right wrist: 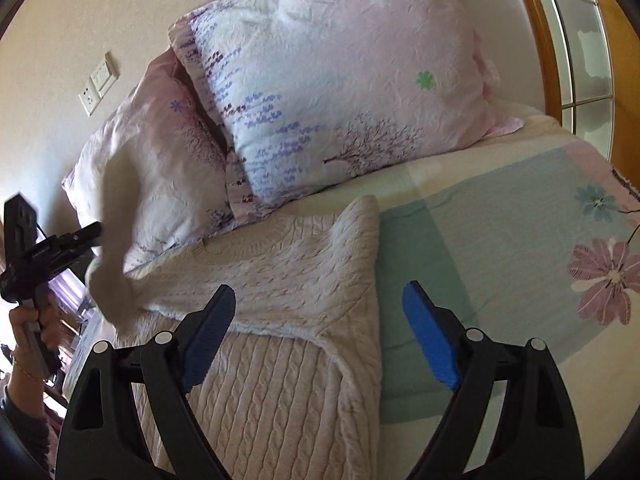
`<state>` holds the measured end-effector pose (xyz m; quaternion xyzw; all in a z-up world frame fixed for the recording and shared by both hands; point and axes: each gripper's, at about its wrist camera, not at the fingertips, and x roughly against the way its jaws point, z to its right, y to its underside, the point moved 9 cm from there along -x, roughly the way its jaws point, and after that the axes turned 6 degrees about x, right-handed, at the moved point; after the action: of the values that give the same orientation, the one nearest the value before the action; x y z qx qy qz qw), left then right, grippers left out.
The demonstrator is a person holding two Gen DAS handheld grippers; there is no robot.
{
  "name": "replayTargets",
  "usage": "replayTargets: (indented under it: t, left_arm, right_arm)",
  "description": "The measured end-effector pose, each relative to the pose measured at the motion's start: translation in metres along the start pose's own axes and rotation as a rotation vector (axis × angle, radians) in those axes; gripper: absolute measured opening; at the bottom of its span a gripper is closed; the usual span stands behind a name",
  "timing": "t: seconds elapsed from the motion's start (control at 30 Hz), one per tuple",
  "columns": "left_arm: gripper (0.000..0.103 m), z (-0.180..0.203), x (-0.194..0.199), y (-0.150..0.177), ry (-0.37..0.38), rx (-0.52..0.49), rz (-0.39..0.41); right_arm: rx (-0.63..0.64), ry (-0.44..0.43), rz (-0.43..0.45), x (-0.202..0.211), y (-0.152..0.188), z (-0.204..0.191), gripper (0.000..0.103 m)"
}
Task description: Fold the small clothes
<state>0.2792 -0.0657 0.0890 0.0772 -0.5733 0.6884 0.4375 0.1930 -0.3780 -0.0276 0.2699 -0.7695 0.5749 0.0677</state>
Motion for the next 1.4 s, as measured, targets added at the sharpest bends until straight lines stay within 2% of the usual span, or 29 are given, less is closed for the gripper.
replayTargets:
  t: [0.03, 0.1, 0.13, 0.2, 0.27, 0.33, 0.37, 0.47, 0.53, 0.63, 0.67, 0.7, 0.73, 0.77, 0.8, 0.87, 0.97, 1.07, 1.1, 1.17, 1.27, 1.33, 1.4]
  left_arm:
    - [0.051, 0.027, -0.018, 0.02, 0.0, -0.059, -0.069]
    - [0.052, 0.033, -0.02, 0.042, -0.023, -0.076, -0.12]
    - [0.053, 0.023, -0.008, 0.054, -0.042, -0.043, -0.122]
    - [0.063, -0.009, 0.021, 0.07, -0.088, 0.027, -0.099]
    - [0.065, -0.048, 0.053, 0.089, -0.154, 0.077, -0.082]
    - [0.065, -0.083, 0.074, 0.118, -0.218, 0.134, -0.094]
    - [0.065, -0.098, 0.088, 0.141, -0.227, 0.185, -0.114]
    - [0.064, -0.114, 0.111, 0.19, -0.22, 0.274, -0.146]
    - [0.063, -0.112, 0.118, 0.215, -0.196, 0.295, -0.157]
    - [0.056, -0.092, 0.128, 0.239, -0.148, 0.285, -0.12]
    - [0.047, -0.081, 0.131, 0.248, -0.107, 0.298, -0.124]
    - [0.046, -0.073, 0.133, 0.254, -0.077, 0.312, -0.12]
    - [0.046, -0.069, 0.137, 0.26, -0.059, 0.316, -0.113]
    - [0.041, -0.061, 0.139, 0.264, -0.045, 0.318, -0.109]
    - [0.032, -0.056, 0.139, 0.268, -0.024, 0.329, -0.112]
    - [0.024, -0.055, 0.139, 0.272, -0.003, 0.355, -0.113]
    - [0.007, -0.06, 0.133, 0.266, 0.008, 0.373, -0.112]
    - [0.007, -0.071, 0.129, 0.234, 0.01, 0.363, -0.078]
    - [0.007, -0.077, 0.13, 0.216, -0.01, 0.351, -0.049]
    - [0.007, -0.095, 0.133, 0.17, -0.033, 0.349, 0.022]
    - [0.007, -0.121, 0.132, 0.095, -0.078, 0.347, 0.129]
    - [0.007, -0.136, 0.119, 0.043, -0.135, 0.314, 0.187]
    - [0.007, -0.145, 0.092, 0.006, -0.161, 0.309, 0.199]
  right_arm:
    - [0.001, 0.002, -0.016, 0.002, 0.005, 0.0, 0.087]
    - [0.0, -0.01, -0.032, 0.017, 0.018, 0.002, 0.087]
    - [-0.004, -0.012, -0.037, 0.024, 0.023, 0.005, 0.087]
    - [-0.048, -0.044, -0.069, 0.041, 0.042, 0.016, 0.087]
    - [-0.107, -0.098, -0.107, 0.051, 0.061, 0.021, 0.086]
    - [-0.181, -0.167, -0.156, 0.059, 0.087, 0.022, 0.078]
    - [-0.213, -0.204, -0.186, 0.061, 0.101, 0.02, 0.073]
    - [-0.221, -0.241, -0.225, 0.07, 0.131, 0.009, 0.061]
    - [-0.196, -0.256, -0.227, 0.078, 0.14, -0.002, 0.059]
    - [-0.221, -0.378, -0.285, 0.087, 0.16, -0.028, 0.042]
    - [-0.23, -0.414, -0.31, 0.089, 0.169, -0.037, 0.037]
    - [-0.234, -0.433, -0.321, 0.09, 0.175, -0.042, 0.032]
    - [-0.246, -0.475, -0.336, 0.091, 0.184, -0.05, 0.021]
    - [-0.258, -0.503, -0.345, 0.091, 0.189, -0.055, 0.015]
    - [-0.269, -0.527, -0.344, 0.092, 0.193, -0.06, 0.014]
    - [-0.274, -0.55, -0.317, 0.092, 0.19, -0.065, 0.01]
    - [-0.289, -0.61, -0.243, 0.095, 0.167, -0.073, 0.009]
    - [-0.279, -0.672, -0.107, 0.099, 0.112, -0.084, 0.009]
    - [-0.277, -0.68, -0.079, 0.1, 0.099, -0.084, 0.009]
    - [-0.276, -0.712, 0.02, 0.096, 0.047, -0.087, 0.009]
    - [-0.269, -0.721, 0.125, 0.084, -0.012, -0.083, 0.009]
    - [-0.285, -0.719, 0.179, 0.067, -0.048, -0.077, 0.009]
    - [-0.322, -0.696, 0.212, 0.041, -0.076, -0.065, 0.009]
